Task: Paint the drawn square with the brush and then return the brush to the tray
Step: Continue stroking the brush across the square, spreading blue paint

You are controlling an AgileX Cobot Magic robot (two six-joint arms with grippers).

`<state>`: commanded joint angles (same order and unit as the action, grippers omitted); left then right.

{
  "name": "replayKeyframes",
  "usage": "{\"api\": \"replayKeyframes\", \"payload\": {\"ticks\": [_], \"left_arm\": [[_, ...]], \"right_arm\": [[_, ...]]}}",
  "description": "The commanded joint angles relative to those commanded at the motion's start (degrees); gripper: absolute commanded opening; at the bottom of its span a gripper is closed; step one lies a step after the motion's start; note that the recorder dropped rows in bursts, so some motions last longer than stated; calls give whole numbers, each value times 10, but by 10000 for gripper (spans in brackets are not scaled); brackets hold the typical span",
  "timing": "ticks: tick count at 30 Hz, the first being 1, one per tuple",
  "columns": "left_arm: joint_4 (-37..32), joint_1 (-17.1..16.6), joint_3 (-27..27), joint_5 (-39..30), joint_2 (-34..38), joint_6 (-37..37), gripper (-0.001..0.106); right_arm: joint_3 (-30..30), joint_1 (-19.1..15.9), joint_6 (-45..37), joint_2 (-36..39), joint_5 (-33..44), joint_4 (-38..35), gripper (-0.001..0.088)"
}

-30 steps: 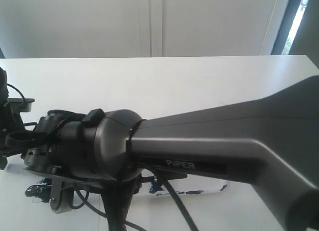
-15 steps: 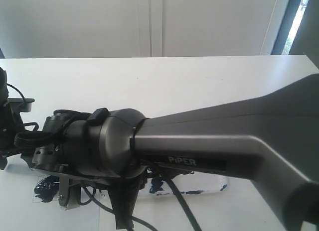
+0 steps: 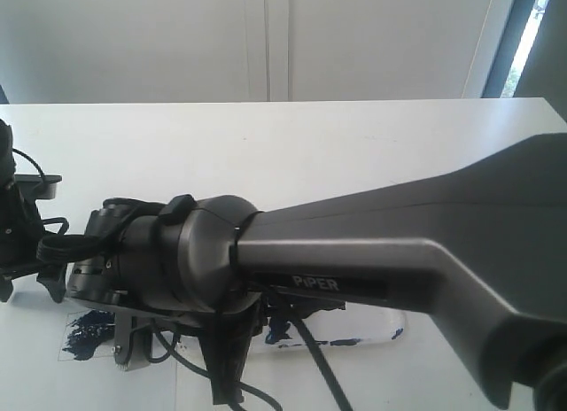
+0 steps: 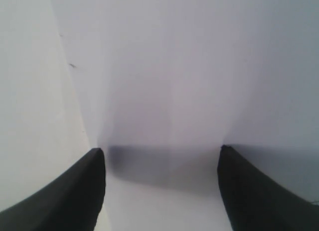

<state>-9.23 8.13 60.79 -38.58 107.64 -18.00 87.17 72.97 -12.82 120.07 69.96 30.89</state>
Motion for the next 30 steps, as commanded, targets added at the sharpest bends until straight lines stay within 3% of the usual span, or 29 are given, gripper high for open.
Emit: {"api": "replayKeyframes", "payload": {"ticks": [18,30], "left_arm": [[-7,0,0,0,0,0,676],[-7,0,0,3,0,0,676]], "right_arm": [[-13,-34,0,0,0,-5,0],[-34,-33,-5,-21,0,-36,0]]}}
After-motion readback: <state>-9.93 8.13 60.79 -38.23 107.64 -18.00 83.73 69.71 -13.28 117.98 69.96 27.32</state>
